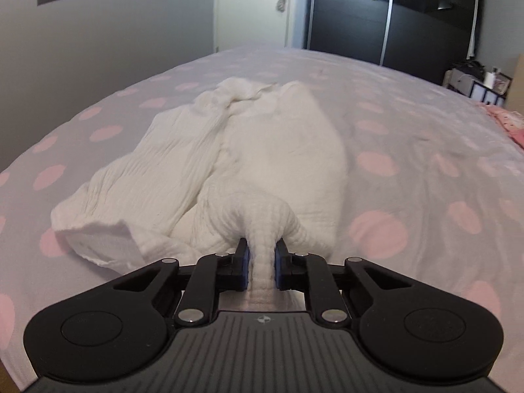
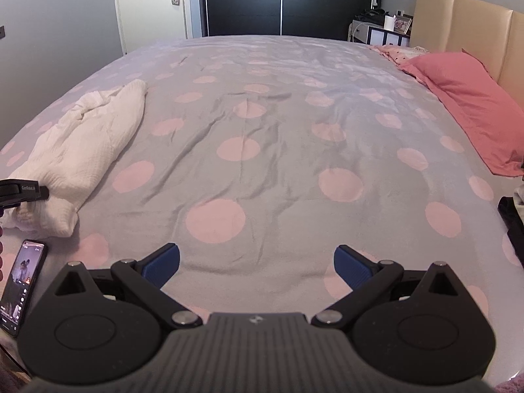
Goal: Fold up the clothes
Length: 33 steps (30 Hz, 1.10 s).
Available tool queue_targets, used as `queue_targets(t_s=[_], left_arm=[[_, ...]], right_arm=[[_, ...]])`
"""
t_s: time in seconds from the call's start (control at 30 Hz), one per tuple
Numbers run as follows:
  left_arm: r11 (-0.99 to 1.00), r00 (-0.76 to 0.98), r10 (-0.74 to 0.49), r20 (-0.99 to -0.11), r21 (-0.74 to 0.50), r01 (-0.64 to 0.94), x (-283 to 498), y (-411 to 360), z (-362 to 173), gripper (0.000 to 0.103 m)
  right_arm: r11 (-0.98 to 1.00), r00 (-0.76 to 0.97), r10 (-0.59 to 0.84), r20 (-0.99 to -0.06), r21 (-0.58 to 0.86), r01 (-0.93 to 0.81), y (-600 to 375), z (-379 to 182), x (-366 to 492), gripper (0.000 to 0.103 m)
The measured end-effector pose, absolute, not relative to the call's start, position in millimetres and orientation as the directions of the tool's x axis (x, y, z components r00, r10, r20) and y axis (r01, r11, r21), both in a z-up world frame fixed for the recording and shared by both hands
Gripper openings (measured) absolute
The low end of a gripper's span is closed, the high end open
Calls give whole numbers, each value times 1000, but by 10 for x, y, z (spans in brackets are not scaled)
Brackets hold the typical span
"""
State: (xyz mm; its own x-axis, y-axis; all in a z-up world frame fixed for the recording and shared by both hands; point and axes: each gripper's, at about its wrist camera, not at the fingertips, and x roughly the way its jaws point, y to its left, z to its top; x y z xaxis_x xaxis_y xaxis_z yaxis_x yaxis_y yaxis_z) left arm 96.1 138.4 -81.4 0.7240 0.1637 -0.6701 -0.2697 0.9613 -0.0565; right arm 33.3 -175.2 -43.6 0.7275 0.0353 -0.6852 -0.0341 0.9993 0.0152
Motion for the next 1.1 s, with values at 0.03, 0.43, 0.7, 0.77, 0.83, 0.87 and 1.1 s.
queue_targets(t_s=[0.03, 0.43, 0.7, 0.77, 0.83, 0.87, 1.1], left_arm=[[964, 726, 148, -671, -65, -257, 949, 1336, -775, 12], [982, 790, -189, -583, -116, 148, 392, 310, -78, 1], [947, 728, -303, -615, -111, 301, 66, -89, -13, 1], [934, 707, -336, -622, -127, 332, 19, -107, -3, 1], [908, 670, -395, -629, -154, 391, -71, -163, -1, 1], [892, 650, -421, -633, -161, 422, -120, -206, -7, 1], [858, 569, -409, -714, -89, 505, -297, -385, -176, 2]], right_arm=[[999, 734, 36, -678, 15, -36, -1754, -411, 311, 102], [999, 801, 11, -598, 35, 13, -1970, -95, 79, 102], [995, 830, -28, -557, 60, 74, -2295, 69, -102, 101], [995, 832, -19, -555, 70, 69, -2329, 83, -137, 101], [995, 835, -16, -550, 72, 67, -2364, 96, -174, 101], [995, 835, -14, -550, 74, 66, -2383, 100, -184, 101], [988, 786, 74, -613, 151, 24, -2472, 67, -144, 100]])
